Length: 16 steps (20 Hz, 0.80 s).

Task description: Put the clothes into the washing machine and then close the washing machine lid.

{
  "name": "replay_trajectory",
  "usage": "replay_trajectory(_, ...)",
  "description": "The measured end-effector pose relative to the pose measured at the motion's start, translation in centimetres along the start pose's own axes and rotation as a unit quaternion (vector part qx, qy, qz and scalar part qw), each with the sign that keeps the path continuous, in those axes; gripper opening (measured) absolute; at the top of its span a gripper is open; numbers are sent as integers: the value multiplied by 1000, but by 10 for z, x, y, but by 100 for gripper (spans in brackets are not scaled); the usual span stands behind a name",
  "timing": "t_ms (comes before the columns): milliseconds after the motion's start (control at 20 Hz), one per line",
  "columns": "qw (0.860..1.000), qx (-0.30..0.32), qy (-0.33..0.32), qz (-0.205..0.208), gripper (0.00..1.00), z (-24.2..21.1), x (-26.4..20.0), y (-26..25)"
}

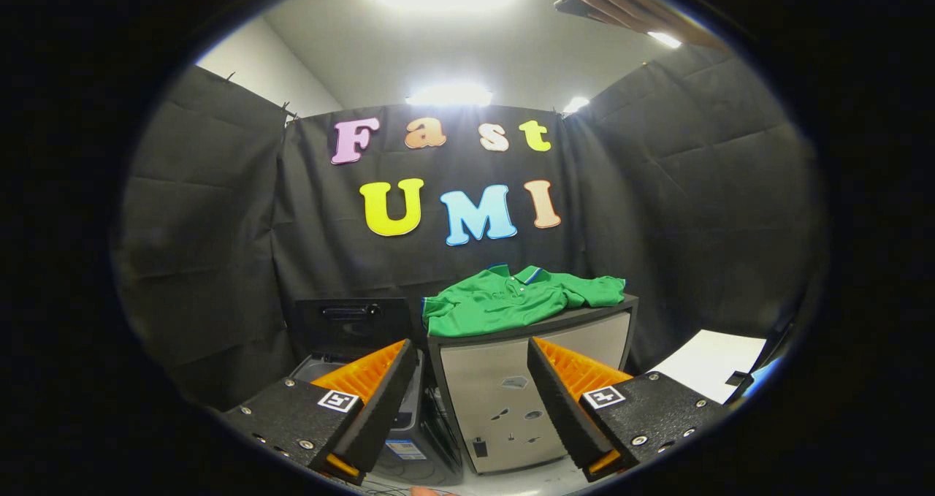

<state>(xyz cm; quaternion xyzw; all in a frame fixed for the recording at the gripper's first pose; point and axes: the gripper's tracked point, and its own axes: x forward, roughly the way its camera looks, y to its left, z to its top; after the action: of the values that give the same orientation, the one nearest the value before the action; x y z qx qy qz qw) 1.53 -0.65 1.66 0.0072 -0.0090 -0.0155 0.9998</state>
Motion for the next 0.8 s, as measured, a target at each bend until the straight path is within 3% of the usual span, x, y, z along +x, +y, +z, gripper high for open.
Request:
replay_trajectory(450, 1000, -3, 6, -2, 96, -11, 17, -2)
replay_trajectory(600, 1000, 13, -5, -19, 96, 13, 53, -15)
replay_trajectory(800, 997, 38, 35, -65, 95, 22, 132, -48)
